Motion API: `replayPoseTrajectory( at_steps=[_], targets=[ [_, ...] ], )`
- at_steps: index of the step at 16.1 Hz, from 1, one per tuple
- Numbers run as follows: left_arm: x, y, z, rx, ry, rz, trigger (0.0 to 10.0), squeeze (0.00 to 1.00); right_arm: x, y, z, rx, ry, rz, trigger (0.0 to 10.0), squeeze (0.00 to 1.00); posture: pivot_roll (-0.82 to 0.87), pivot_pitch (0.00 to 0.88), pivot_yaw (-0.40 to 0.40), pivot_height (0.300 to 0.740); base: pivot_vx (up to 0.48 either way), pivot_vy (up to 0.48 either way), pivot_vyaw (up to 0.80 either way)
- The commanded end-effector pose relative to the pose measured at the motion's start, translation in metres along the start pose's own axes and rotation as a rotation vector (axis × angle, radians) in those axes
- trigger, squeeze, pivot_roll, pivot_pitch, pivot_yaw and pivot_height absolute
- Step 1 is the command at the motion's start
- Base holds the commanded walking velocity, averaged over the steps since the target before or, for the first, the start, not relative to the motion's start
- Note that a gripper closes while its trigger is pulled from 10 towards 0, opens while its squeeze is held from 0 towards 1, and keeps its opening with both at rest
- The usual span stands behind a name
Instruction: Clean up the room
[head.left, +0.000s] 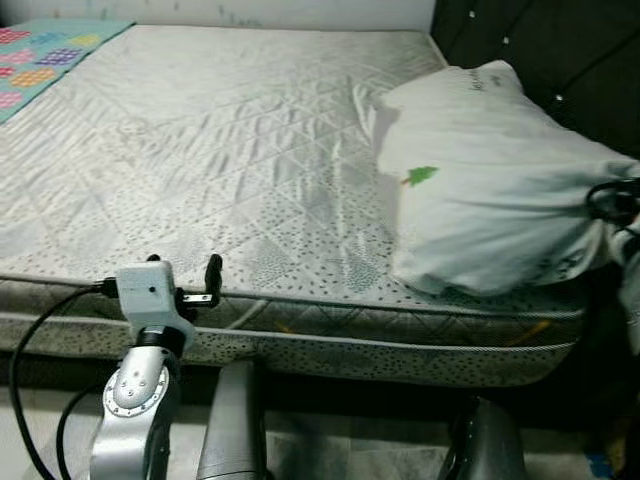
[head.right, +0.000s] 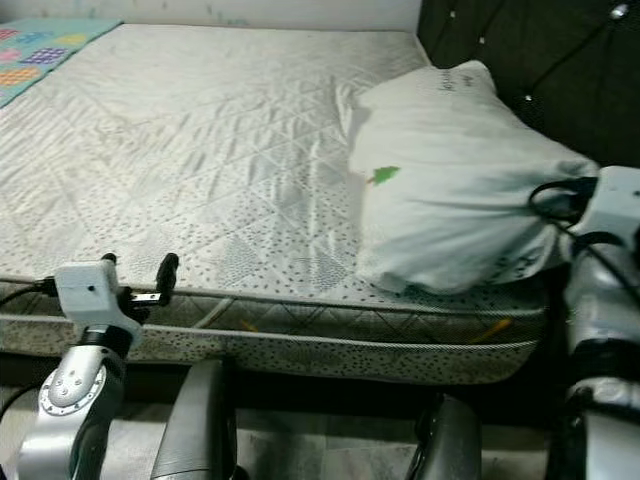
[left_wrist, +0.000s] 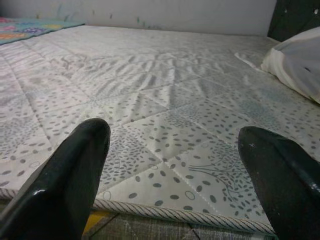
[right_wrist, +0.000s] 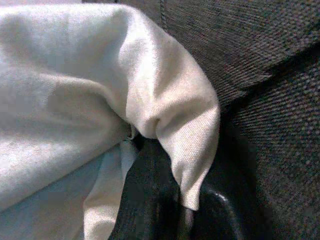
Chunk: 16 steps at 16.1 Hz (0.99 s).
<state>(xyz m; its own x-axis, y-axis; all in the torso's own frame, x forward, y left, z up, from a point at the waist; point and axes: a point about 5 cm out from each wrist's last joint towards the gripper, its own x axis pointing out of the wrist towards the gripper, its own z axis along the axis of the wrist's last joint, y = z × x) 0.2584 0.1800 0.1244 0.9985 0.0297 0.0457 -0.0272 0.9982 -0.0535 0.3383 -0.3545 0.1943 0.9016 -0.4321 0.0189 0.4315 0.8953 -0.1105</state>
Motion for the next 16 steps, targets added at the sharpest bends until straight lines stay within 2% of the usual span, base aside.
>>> replayPoseTrajectory(
  at_steps=[1,2,4,7,8,9,12,14,16],
  targets=[
    [0.001,0.001,0.003,0.013,-0.014,-0.001,10.0,0.00,0.004,-0.038,0.047,0.000,-0.166,-0.120,0.0,0.00,0.03,0.002,0.003,0.457,0.000,0.000,0.00],
    [0.003,0.002,0.004,0.014,-0.015,-0.002,10.0,0.00,0.005,-0.043,0.047,0.003,-0.160,-0.129,0.0,0.00,0.03,0.001,0.005,0.457,0.000,0.000,0.00],
    [0.004,0.002,0.004,0.018,-0.018,-0.003,10.0,0.00,0.006,-0.043,0.046,0.008,-0.157,-0.121,0.0,0.00,0.03,0.000,0.004,0.457,0.000,0.000,0.00],
    [0.002,0.002,0.004,0.019,-0.019,-0.001,10.0,0.00,0.001,-0.028,0.027,0.008,-0.154,-0.082,0.0,0.00,0.04,0.000,0.003,0.457,0.000,0.000,0.00],
    [0.000,0.001,0.003,0.017,-0.013,-0.005,10.0,0.00,-0.008,-0.021,0.006,0.003,-0.158,-0.088,0.0,0.00,0.03,0.000,0.005,0.457,0.000,0.000,0.00],
    [-0.001,0.001,0.002,0.017,-0.010,-0.009,10.0,0.00,-0.013,-0.019,-0.004,-0.003,-0.150,-0.087,0.0,0.00,0.03,0.001,0.007,0.457,0.000,0.000,0.00],
    [0.001,-0.001,0.003,0.018,-0.009,-0.018,10.0,0.00,-0.032,-0.020,-0.032,-0.026,-0.097,-0.083,0.0,0.00,0.03,0.001,0.010,0.457,0.000,0.000,0.00],
    [0.002,0.000,0.003,0.019,-0.010,-0.020,10.0,0.00,-0.051,-0.020,-0.055,-0.044,-0.044,-0.045,0.0,0.00,0.02,0.001,0.013,0.457,0.000,0.000,0.00],
    [0.002,0.000,0.002,0.020,-0.008,-0.026,10.0,0.00,-0.060,-0.018,-0.060,-0.040,-0.038,-0.045,0.0,0.00,0.01,0.002,0.015,0.457,0.000,0.000,0.00]
  ],
)
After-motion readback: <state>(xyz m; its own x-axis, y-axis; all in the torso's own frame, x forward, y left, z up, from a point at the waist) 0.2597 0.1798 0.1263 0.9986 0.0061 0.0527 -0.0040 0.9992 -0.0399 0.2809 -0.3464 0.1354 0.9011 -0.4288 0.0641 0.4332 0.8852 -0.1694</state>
